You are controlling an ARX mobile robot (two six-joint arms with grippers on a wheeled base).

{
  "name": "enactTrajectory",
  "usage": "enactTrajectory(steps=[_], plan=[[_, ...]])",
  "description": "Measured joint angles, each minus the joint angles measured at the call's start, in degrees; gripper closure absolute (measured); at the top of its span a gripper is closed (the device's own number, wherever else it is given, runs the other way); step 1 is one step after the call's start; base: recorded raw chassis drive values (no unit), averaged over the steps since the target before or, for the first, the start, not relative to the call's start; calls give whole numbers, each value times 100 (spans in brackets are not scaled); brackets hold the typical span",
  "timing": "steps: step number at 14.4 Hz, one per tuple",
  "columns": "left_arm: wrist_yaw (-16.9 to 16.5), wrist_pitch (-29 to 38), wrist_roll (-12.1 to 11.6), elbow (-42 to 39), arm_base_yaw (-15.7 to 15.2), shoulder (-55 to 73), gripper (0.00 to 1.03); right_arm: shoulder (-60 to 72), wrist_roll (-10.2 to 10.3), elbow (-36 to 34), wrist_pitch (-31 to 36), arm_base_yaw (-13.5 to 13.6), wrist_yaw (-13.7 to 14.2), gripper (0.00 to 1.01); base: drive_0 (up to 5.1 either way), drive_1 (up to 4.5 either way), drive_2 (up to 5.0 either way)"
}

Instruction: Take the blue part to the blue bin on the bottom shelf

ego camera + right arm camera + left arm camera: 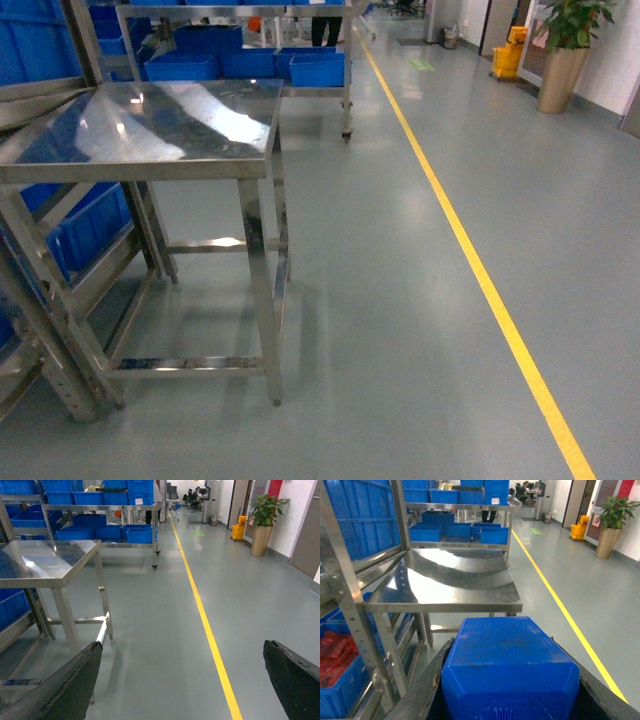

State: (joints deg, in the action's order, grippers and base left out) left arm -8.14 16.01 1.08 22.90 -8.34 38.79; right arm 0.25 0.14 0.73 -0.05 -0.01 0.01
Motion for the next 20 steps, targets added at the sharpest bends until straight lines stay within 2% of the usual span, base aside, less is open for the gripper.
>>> enactTrajectory(steps=[20], plan=[[0,-9,0,0,0,9,59,0,0,0,-26,0,-2,3,8,418,-403]])
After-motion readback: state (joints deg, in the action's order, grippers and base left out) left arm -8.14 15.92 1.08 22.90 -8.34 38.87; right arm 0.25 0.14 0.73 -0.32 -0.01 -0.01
